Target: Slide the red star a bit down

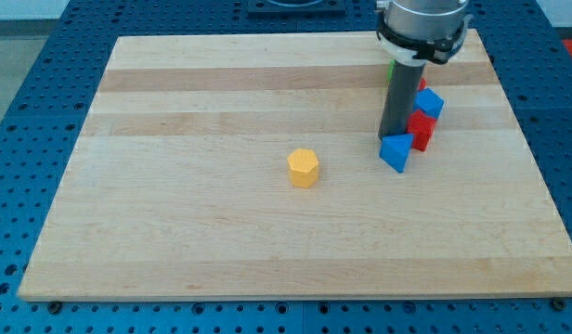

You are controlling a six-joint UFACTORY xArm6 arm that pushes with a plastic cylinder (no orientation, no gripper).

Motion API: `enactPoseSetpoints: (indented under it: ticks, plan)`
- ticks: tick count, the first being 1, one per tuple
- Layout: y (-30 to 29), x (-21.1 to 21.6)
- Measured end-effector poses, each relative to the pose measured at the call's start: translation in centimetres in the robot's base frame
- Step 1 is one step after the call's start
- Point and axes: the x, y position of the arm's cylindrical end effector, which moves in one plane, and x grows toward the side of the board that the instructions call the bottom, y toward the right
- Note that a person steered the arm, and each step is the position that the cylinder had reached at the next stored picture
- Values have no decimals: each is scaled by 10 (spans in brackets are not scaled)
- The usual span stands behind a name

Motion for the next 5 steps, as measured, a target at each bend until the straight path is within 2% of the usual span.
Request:
enactPoseSetpoints:
  ticks: [2, 3, 4, 5]
  plan:
    - [-15, 21]
    - [-67, 21]
    - [-86, 17]
    - [-81, -6]
